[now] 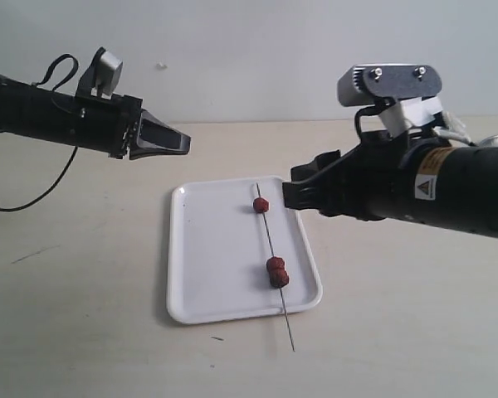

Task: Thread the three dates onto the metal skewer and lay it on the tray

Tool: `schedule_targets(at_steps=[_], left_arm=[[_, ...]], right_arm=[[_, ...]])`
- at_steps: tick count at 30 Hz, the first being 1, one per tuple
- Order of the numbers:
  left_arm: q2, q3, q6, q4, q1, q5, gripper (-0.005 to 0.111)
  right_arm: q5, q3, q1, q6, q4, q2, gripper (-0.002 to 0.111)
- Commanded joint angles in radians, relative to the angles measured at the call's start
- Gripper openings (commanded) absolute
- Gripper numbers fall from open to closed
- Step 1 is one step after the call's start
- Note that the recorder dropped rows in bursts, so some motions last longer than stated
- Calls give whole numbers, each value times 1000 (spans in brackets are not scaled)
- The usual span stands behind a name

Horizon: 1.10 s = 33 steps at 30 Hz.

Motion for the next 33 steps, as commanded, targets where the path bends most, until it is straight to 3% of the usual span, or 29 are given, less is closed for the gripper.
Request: schedule_targets(at_steps=[1,7,12,20,28,33], left_arm=[[-134,166,104,-71,-29,-317,0],[-344,402,326,-268,-174,-1013,0],[-512,501,374,-300,-323,-1351,0],[-812,694,146,-96,-464,-1511,0],[-1146,962,-128,179,-497,-1526,0],[-1417,1166,-415,448,-497,-1585,0]], right_arm=[[36,5,-49,-56,-1,-42,41],[45,8,-62,-67,-1,-44,41],[41,8,-62,-67,-3,-44,41],[79,8,-62,-67,-3,-44,41],[78,8,-62,-124,-3,-46,39],[78,10,-60,-128,-3,-77,22]])
